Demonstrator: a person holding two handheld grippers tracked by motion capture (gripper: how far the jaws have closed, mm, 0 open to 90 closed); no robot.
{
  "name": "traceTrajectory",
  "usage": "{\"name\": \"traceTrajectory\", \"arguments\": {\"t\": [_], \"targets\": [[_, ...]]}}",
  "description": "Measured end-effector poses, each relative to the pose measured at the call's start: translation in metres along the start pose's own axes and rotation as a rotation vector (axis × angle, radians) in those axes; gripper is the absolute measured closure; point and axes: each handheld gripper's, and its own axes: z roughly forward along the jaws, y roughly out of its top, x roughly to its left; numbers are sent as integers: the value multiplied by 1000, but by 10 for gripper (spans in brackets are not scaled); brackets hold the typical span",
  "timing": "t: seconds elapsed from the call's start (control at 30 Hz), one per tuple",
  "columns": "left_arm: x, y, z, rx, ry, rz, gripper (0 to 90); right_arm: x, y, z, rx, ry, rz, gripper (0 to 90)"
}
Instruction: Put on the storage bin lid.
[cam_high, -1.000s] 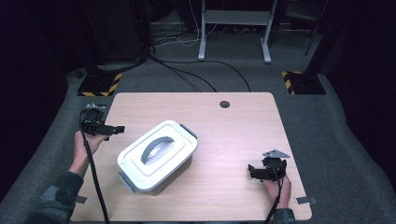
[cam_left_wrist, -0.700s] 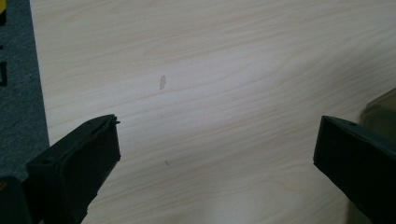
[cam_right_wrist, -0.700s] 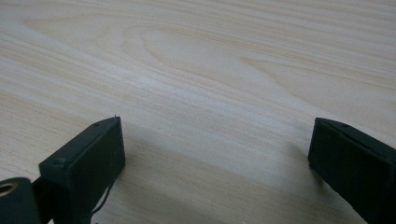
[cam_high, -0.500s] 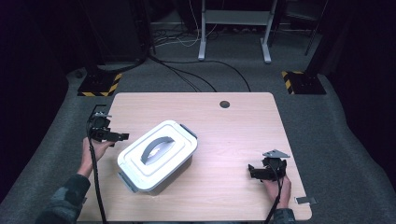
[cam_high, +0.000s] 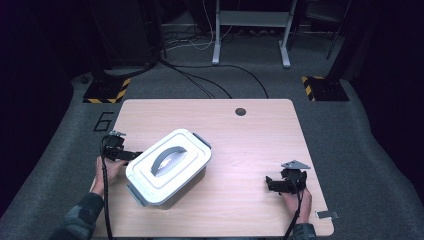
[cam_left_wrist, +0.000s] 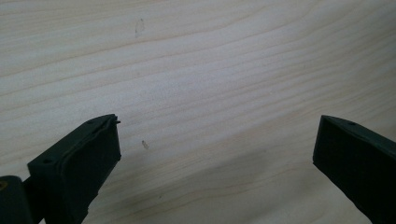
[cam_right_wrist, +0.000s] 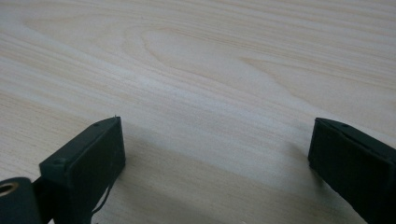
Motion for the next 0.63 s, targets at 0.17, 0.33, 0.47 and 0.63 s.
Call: {"name": "traceTrajectory", "arguments": {"t": [0.17, 0.33, 0.47, 0.63], "targets": [[1, -12, 9, -52, 20, -4, 0, 0, 0, 0, 1, 0, -1, 32], [0, -21, 11, -98, 59, 75, 0, 0, 0, 0, 0, 1, -1, 32], [-4, -24, 13, -113, 86, 106, 0, 0, 0, 0, 2, 0, -2, 31], [-4, -24, 13, -111, 84, 106, 0, 1, 0, 0, 1, -3, 2, 28]]}}
